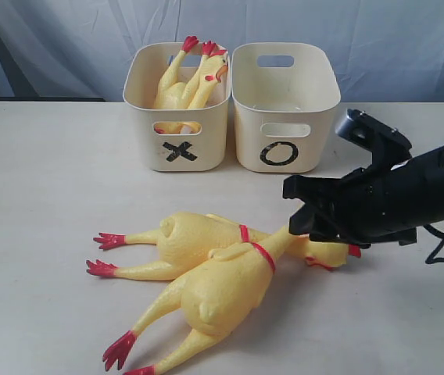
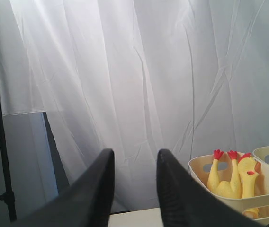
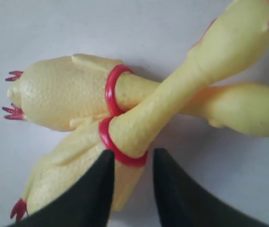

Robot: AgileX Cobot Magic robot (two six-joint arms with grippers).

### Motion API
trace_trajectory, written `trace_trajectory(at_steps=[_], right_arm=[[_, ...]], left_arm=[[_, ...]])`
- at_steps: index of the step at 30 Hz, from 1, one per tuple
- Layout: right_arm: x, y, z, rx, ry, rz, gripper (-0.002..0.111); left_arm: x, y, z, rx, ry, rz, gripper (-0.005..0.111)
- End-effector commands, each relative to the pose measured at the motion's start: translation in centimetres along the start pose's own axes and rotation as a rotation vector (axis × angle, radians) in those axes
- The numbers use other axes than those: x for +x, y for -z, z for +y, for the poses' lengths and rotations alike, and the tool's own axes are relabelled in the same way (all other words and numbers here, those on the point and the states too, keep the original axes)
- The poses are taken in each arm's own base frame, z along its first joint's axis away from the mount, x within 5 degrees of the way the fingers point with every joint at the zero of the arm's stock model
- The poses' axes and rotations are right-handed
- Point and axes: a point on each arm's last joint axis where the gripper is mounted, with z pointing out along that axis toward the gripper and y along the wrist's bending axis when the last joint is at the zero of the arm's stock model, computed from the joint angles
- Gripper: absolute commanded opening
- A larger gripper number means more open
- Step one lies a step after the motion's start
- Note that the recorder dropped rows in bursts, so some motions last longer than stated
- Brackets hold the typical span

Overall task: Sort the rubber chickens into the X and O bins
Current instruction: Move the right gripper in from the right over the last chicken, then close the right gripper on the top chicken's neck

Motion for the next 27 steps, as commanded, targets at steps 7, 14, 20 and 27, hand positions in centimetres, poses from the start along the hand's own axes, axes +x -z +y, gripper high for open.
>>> trace_trajectory(at_steps=[7, 14, 20, 27], right_arm=[[-0.6, -2.7, -0.5, -0.035, -0.274, -0.01, 0.051], [-0.2, -3.7, -0.6, -0.039, -0.337, 0.028, 0.048], [-0.1, -4.6, -1.0, -0.03, -0.391, 0.039, 0.048], [-0.2, -5.6, -1.5, -0.01, -0.444, 0.032, 0.048]], left_arm=[[1.3, 1.5, 0.5, -0.027, 0.03, -0.04, 0.03], [1.2, 1.5, 0.5, -0.019, 0.031, -0.045, 0.03], [1.2, 1.5, 0.5, -0.023, 0.031, -0.043, 0.03], [1.2, 1.5, 0.5, -0.023, 0.031, -0.043, 0.03]])
